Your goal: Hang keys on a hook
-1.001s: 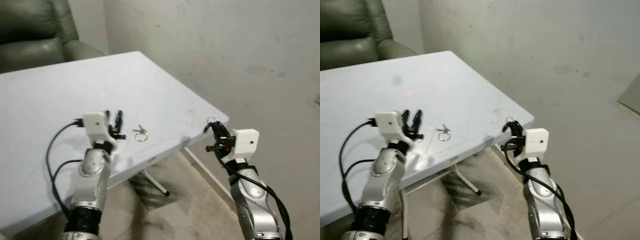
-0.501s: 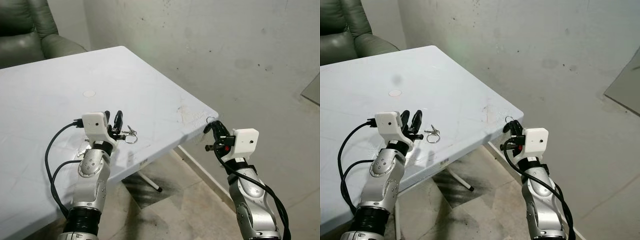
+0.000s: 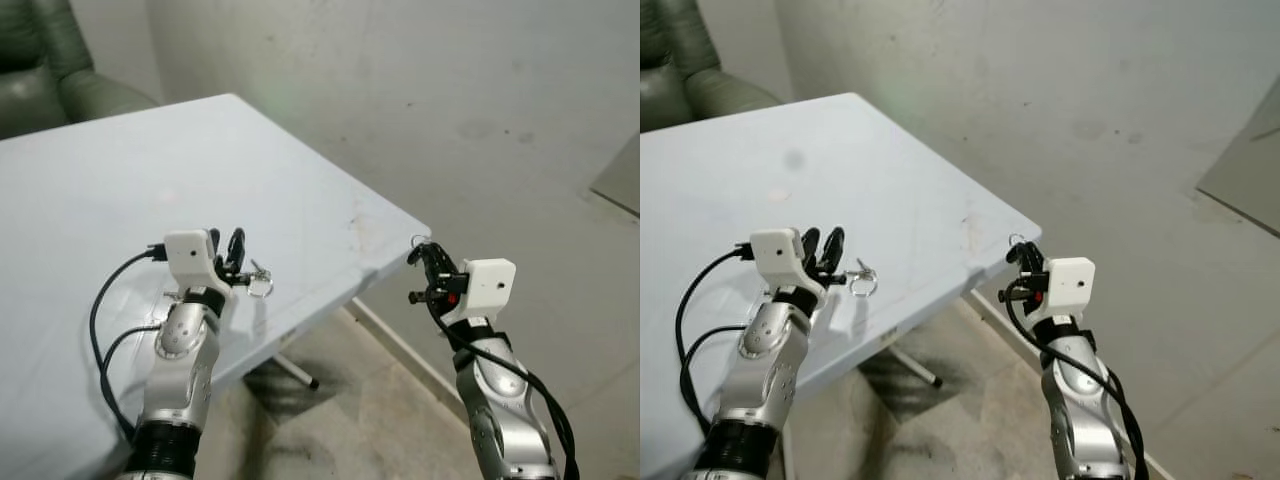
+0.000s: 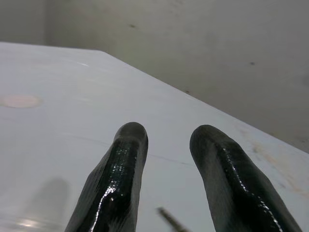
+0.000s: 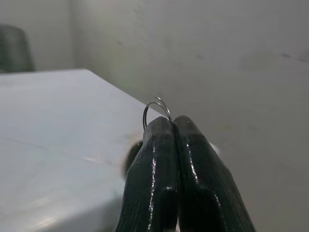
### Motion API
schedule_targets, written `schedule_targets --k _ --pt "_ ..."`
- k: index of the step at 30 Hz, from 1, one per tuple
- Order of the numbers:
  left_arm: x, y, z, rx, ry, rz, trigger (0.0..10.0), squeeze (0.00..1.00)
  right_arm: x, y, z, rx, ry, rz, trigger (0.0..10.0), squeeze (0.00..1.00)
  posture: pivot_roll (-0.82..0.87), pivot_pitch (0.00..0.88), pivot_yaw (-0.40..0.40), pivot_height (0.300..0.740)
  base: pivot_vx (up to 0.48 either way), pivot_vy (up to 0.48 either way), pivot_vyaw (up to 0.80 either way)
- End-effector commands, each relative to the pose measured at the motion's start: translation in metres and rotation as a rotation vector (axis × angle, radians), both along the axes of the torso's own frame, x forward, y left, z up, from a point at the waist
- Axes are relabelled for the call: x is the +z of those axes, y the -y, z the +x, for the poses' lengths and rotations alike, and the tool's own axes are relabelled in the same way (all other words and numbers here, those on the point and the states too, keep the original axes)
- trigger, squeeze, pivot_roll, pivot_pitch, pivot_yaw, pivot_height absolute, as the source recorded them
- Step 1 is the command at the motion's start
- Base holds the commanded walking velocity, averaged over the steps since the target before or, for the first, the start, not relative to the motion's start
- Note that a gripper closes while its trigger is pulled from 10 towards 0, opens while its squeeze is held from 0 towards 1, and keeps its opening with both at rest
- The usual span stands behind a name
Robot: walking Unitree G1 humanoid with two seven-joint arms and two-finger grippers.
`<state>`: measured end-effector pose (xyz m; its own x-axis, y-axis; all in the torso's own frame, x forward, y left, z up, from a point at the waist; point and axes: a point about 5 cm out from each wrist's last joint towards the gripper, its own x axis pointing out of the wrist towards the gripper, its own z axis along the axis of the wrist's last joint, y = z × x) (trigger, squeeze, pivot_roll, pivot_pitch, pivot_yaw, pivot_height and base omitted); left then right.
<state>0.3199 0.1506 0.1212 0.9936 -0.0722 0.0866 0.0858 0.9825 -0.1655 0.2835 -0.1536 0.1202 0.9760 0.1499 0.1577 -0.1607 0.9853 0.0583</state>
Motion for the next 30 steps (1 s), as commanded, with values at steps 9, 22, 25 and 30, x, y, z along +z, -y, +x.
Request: schedule_targets --k 9,22,25,30 --pt "0.0024 0.0028 -0.0003 0.009 -0.014 -0.01 10.0 0.0 0.0056 0.003 0.0006 -0.016 0.009 0.005 10.0 0.0 0.11 0.0 -0.077 0.736 0.0 0.0 -0.74" --pt "0.0001 0.0034 -0.0013 0.012 -0.041 -0.002 10.0 0.0 0.0072 0.003 0.0015 -0.028 0.009 0.009 10.0 0.0 0.11 0.0 -0.077 0.736 0.0 0.0 -0.74" --pt "-0.0004 0.004 -0.0019 0.01 -0.045 0.005 10.0 0.0 0.0077 0.004 0.0019 -0.031 0.009 0.009 10.0 0.0 0.11 0.0 -0.077 0.736 0.0 0.0 -0.74" --pt "-0.001 0.0047 -0.0023 0.009 -0.051 0.008 10.0 0.0 0.0084 0.0041 0.002 -0.036 0.009 0.01 10.0 0.0 0.11 0.0 -0.076 0.736 0.0 0.0 -0.74"
